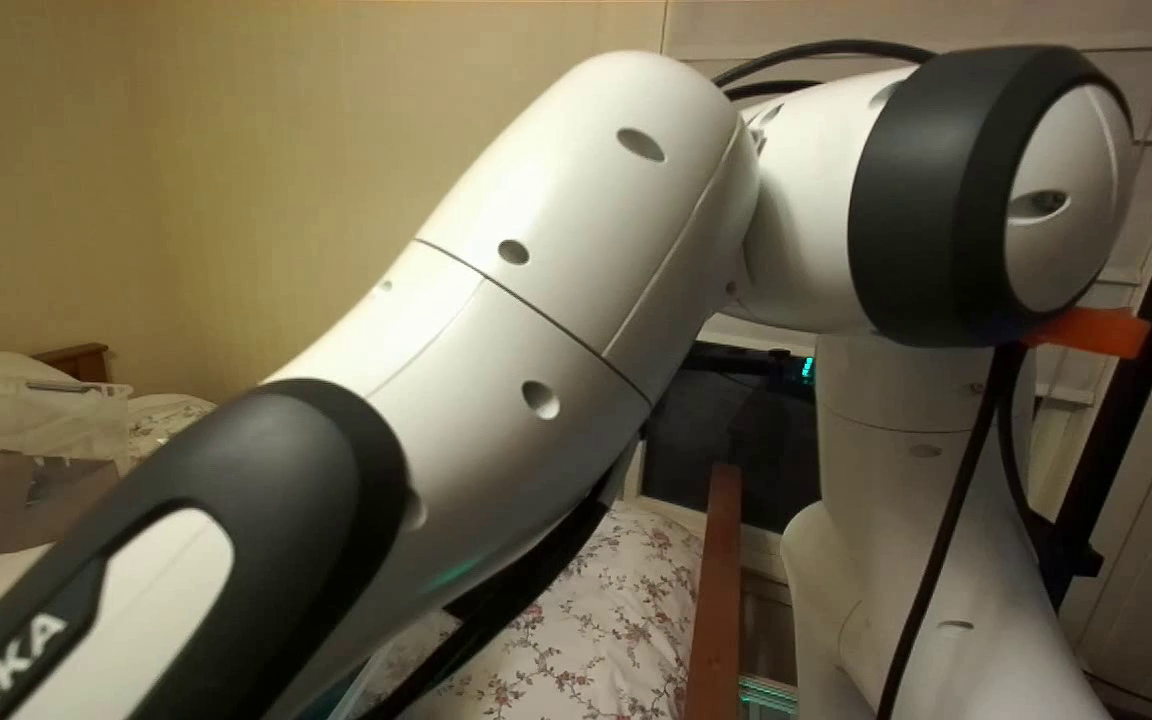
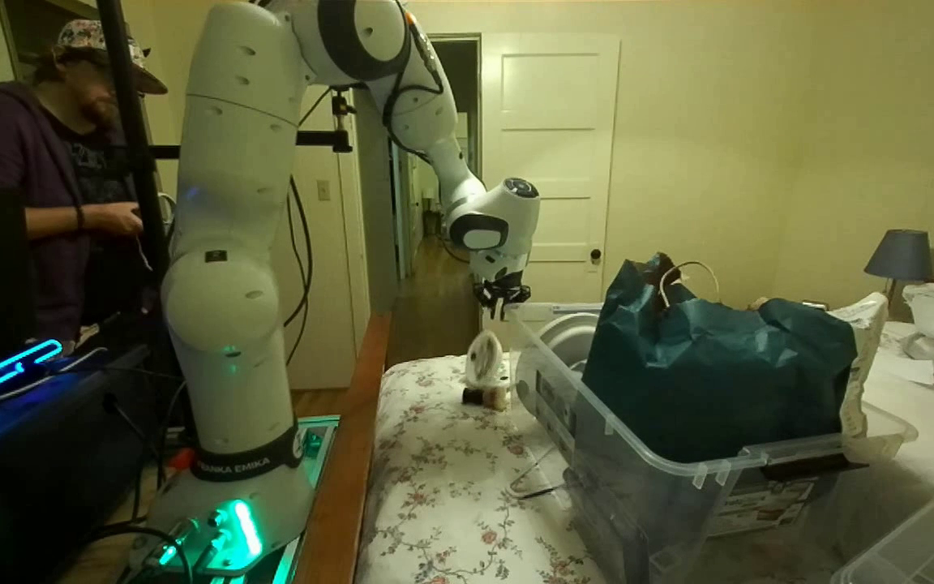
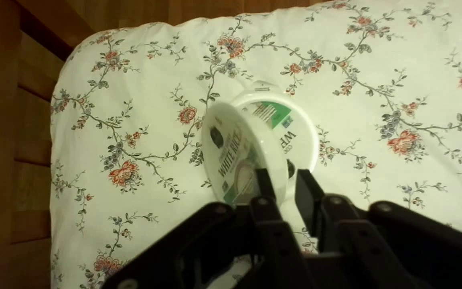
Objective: Move the lid to the left.
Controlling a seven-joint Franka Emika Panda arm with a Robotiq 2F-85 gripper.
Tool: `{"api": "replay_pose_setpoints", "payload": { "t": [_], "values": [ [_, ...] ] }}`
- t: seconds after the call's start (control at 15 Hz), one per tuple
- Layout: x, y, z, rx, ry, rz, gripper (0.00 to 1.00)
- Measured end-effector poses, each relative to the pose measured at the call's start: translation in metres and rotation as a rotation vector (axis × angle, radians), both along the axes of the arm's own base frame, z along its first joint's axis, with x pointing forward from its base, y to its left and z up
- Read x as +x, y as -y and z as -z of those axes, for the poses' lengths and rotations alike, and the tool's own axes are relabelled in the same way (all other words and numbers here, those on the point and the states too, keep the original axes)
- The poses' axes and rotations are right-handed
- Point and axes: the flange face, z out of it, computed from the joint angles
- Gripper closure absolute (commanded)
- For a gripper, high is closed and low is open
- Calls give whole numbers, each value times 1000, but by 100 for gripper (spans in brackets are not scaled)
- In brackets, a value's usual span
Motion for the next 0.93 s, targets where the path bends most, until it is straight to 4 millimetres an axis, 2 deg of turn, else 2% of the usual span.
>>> {"api": "replay_pose_setpoints", "payload": {
  "t": [0.4, 0.53, 0.67, 0.93],
  "values": [
    [6, -7, -6, -16, 48, -46, 5],
    [1, -5, 0, -72, 42, -142, 0],
    [-7, -1, 3, -98, 26, -248, 0],
    [-24, 17, -10, -112, 36, -466, 0]
  ]
}}
